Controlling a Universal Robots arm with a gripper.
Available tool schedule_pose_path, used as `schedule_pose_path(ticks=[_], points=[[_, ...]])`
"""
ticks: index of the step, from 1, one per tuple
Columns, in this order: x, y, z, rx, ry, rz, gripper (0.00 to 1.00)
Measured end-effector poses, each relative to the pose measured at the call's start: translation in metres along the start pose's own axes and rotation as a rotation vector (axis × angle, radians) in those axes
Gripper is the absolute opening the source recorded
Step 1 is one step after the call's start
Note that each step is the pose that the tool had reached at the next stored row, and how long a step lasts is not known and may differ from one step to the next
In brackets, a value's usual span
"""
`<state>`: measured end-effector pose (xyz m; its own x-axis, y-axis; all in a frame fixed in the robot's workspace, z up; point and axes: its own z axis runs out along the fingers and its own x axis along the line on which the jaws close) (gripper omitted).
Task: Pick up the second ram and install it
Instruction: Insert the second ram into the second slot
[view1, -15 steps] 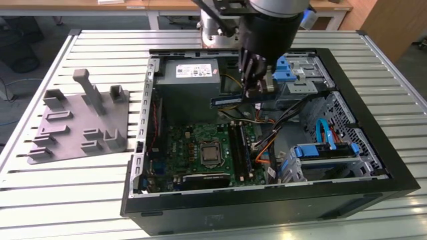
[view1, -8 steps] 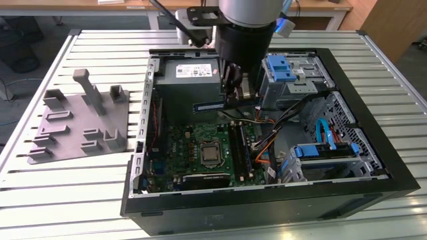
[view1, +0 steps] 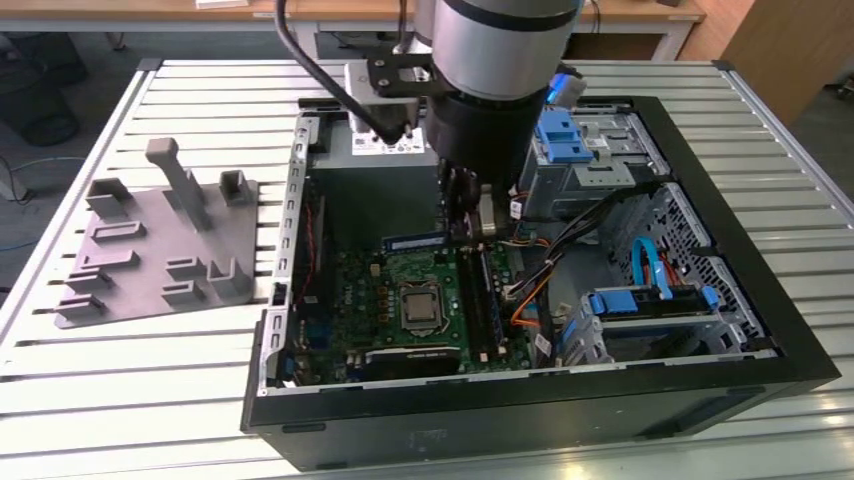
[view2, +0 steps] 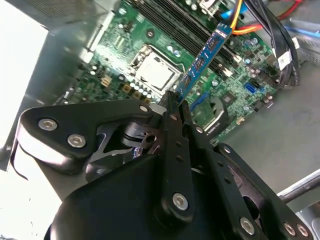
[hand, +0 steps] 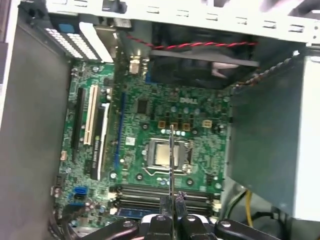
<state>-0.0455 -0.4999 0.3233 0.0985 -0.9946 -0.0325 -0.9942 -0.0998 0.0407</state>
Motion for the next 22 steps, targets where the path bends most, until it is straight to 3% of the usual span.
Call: schedule_pose_path(ticks=[9,16,22], points=[[0.0020,-0.0005,0.0162,0.0065,-0.0037,0.102,0.14],[0.0078,-0.0005,0.0289,0.0099,-0.0047,0.124,0.14],[0.0087,-0.0007,0.0362,0.0101,-0.0048,0.133,0.14]])
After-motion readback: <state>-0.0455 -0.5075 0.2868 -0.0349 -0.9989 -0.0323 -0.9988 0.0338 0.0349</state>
